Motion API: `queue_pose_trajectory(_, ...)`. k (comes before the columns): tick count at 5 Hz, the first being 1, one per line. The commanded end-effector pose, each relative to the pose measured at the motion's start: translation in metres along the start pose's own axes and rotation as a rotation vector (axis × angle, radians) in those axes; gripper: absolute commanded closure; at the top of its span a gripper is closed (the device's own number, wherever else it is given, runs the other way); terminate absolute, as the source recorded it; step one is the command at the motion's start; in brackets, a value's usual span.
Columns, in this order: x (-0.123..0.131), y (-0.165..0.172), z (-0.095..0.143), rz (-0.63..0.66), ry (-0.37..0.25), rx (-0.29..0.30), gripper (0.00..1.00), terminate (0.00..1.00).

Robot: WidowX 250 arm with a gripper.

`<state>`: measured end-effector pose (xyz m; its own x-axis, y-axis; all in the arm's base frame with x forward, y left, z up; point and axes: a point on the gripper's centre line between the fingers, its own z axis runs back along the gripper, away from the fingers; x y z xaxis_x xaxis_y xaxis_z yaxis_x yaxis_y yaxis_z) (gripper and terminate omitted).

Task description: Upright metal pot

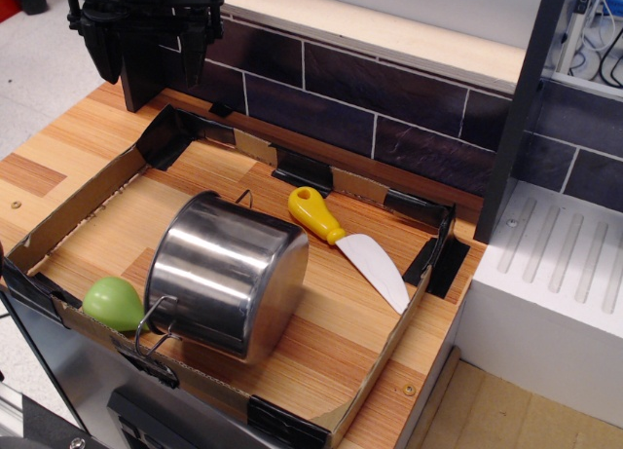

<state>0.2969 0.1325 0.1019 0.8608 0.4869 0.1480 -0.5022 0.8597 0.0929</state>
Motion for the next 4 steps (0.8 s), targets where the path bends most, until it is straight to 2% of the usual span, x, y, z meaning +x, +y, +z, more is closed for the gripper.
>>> queue_pose_trajectory(1, 0.0, 0.0, 0.0, 0.0, 0.0, 0.0, 0.0, 0.0)
queue_pose_trajectory(2, 0.001, -0.005, 0.002, -0.146, -0.041, -0.06, 0.0, 0.0)
queue_pose_trajectory(3, -0.003, -0.012, 0.012, -0.328, -0.108, -0.156, 0.0, 0.0)
queue_pose_trajectory(4, -0.014, -0.017, 0.026, -0.42, -0.094, -0.296, 0.0, 0.0)
